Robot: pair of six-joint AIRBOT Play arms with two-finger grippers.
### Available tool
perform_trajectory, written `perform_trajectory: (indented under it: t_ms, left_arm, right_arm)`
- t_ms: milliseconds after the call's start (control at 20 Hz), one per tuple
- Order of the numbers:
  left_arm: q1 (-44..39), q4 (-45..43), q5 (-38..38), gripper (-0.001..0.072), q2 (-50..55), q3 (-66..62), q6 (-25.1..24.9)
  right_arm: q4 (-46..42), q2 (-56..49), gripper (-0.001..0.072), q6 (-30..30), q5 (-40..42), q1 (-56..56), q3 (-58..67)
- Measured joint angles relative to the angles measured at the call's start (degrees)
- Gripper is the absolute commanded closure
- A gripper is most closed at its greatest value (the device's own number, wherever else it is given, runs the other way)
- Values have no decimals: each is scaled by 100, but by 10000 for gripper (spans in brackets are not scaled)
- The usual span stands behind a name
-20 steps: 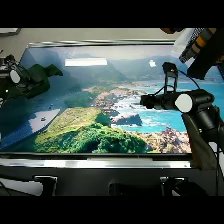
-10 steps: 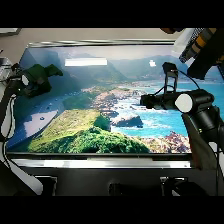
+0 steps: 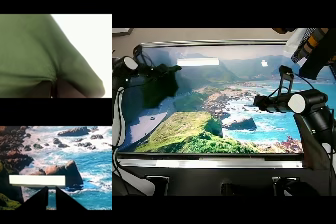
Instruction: Fold the clothes and pants, and hang the long-sleeved shirts on hangers.
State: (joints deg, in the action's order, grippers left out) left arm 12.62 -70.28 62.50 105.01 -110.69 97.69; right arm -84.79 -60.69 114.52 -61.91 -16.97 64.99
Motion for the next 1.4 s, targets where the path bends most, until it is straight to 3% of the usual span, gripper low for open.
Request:
perform_trajectory:
  t_ms: [300, 550, 600, 650, 700, 750, 800, 850, 950, 1100, 1400]
  left_arm:
    - [-1899, 745, 1137, 691, -610, -26, -17]
    - [-3692, 881, 1436, 680, -254, 107, 131]
    - [-4002, 881, 1473, 541, -103, 166, 181]
    - [-4256, 881, 1517, 330, 37, 212, 267]
    - [-4478, 898, 1539, 260, 160, 243, 343]
    - [-4621, 898, 1561, 218, 234, 262, 396]
    - [-4701, 876, 1587, 172, 271, 275, 455]
    - [-4717, 831, 1644, 172, 254, 284, 483]
    - [-4542, 597, 1790, 172, 48, 295, 505]
    - [-3915, 177, 2083, 173, -522, 302, 398]
    - [-2310, -192, 2627, 174, -1453, 304, -273]
  right_arm:
    - [-949, 581, 562, 378, -826, 0, 2]
    - [-2035, 1137, 563, 667, -1700, 0, 2]
    - [-2168, 1191, 563, 708, -1867, 0, 0]
    - [-2286, 1233, 562, 737, -1998, 0, -15]
    - [-2374, 1261, 562, 804, -2090, 0, -48]
    - [-2441, 1276, 560, 903, -2107, 2, -92]
    - [-2479, 1276, 511, 1034, -2100, 46, -138]
    - [-2457, 1250, 382, 1145, -2057, 157, -170]
    - [-2006, 1099, 331, 1211, -1803, 664, -210]
    - [-275, 575, 330, 313, -1147, 1759, -238]
    - [3279, -1353, 316, -2736, -634, 2712, -249]
